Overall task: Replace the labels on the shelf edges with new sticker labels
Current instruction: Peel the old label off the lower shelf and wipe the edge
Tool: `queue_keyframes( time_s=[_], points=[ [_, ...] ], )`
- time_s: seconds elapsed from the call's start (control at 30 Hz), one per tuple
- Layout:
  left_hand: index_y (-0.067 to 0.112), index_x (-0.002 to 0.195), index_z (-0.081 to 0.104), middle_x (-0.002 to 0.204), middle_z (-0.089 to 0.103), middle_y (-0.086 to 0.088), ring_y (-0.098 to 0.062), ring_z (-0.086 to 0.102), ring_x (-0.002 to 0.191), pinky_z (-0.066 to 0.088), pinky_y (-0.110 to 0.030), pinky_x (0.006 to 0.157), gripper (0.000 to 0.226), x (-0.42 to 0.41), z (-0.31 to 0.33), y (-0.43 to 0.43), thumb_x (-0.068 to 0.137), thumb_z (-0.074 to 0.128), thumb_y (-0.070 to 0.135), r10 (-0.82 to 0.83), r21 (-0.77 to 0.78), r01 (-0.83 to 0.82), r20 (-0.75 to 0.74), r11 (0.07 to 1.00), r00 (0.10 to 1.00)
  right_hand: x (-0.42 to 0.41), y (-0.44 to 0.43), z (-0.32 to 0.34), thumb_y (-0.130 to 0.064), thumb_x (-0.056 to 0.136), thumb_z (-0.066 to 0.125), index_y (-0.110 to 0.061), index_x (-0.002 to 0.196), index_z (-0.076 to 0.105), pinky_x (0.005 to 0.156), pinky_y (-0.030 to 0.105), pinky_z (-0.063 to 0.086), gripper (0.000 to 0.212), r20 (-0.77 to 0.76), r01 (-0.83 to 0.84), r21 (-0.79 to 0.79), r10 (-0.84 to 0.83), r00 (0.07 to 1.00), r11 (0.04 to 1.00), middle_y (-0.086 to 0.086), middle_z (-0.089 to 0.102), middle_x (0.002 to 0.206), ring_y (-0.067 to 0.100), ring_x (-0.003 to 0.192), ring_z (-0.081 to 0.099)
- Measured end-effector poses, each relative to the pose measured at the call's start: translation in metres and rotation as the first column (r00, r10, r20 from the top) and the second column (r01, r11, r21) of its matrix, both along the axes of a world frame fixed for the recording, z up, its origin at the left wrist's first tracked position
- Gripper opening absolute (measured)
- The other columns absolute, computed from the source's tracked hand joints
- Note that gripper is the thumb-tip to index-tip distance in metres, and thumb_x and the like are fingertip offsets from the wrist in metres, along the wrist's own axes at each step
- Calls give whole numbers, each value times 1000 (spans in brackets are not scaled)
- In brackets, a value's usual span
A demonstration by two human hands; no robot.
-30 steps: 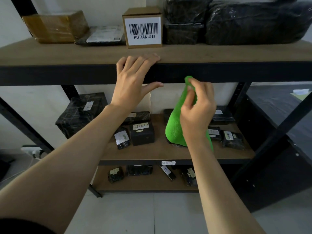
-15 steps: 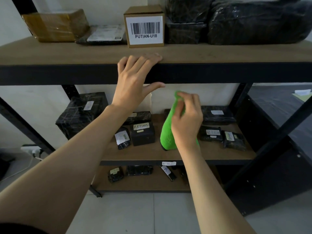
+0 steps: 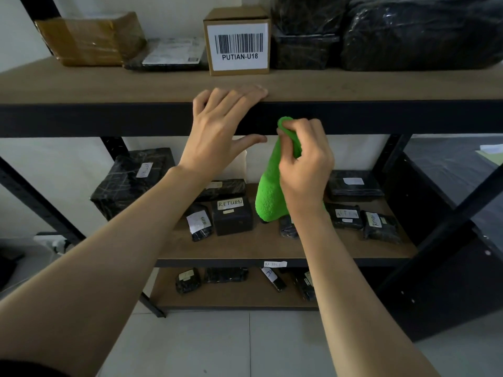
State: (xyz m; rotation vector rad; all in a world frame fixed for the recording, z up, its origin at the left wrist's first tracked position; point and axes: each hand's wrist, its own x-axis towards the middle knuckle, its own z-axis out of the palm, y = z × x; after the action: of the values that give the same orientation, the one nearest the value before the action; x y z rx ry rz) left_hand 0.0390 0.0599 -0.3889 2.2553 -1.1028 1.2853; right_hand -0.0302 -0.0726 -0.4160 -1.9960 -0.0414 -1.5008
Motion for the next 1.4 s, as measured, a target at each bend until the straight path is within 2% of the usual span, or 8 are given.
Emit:
queue_keyframes(
  time_s=[0.23,0.37,0.5,0.7,0.93,1.13,1.27,1.4],
  points=[
    [11,126,58,123,61,1,-19,49,106,27,-33,95,58,-2,0,-2,82,66,48,-9,-20,9,-3,1000,1000,1,-9,-11,8,81,58,3,88,63,69,31,43,10,-103,0,-165,-18,994,986,15,60,79,27,73,55],
    [12,127,57,123,61,1,-21,52,107,26,-34,96,58,-4,0,-1,81,66,47,0,-17,0,-19,1000,1000,-18,-26,-24,5,85,56,6,89,60,74,30,47,6,-109,31,91,-21,994,995,16,61,85,26,80,58],
    [14,127,57,124,60,3,-20,51,107,26,-33,96,59,-5,1,-2,80,66,48,9,-9,-10,-39,1000,999,-17,-16,-10,3,88,55,6,94,60,75,13,41,8,-1,-9,113,9,1000,994,13,62,86,15,80,55],
    [15,127,57,127,59,5,-19,52,110,26,-33,96,58,-4,0,-1,80,67,46,4,-12,-4,-41,1000,999,-5,1,2,0,87,57,4,94,62,71,36,50,9,-90,-103,15,104,990,995,14,64,87,26,81,61],
    [13,127,57,123,60,3,-17,47,107,26,-33,95,58,-3,0,-3,80,66,46,-7,-23,6,-44,1000,999,2,6,-1,2,84,57,5,86,57,68,38,48,4,-49,26,-62,-29,998,998,14,62,81,28,75,59],
    [13,126,58,123,60,3,-16,46,108,26,-32,95,58,-4,1,-3,79,67,46,-4,-27,3,-46,1000,999,2,5,-5,2,84,57,5,87,55,68,31,45,5,-46,83,-9,-84,995,996,14,61,80,26,74,58],
    [13,125,58,124,60,3,-18,49,107,26,-31,95,57,-5,1,-3,79,67,45,-8,-34,7,-40,999,999,-1,-9,-7,-1,87,55,6,87,54,66,21,39,7,-55,141,143,-135,989,980,15,62,81,26,74,60],
    [14,126,58,125,60,4,-19,50,108,26,-32,96,58,-5,0,-3,80,66,46,0,-22,-1,-41,1000,999,-4,3,-7,-1,87,56,6,89,57,69,18,41,7,-28,43,114,-40,999,993,14,62,81,21,74,58]
  ],
)
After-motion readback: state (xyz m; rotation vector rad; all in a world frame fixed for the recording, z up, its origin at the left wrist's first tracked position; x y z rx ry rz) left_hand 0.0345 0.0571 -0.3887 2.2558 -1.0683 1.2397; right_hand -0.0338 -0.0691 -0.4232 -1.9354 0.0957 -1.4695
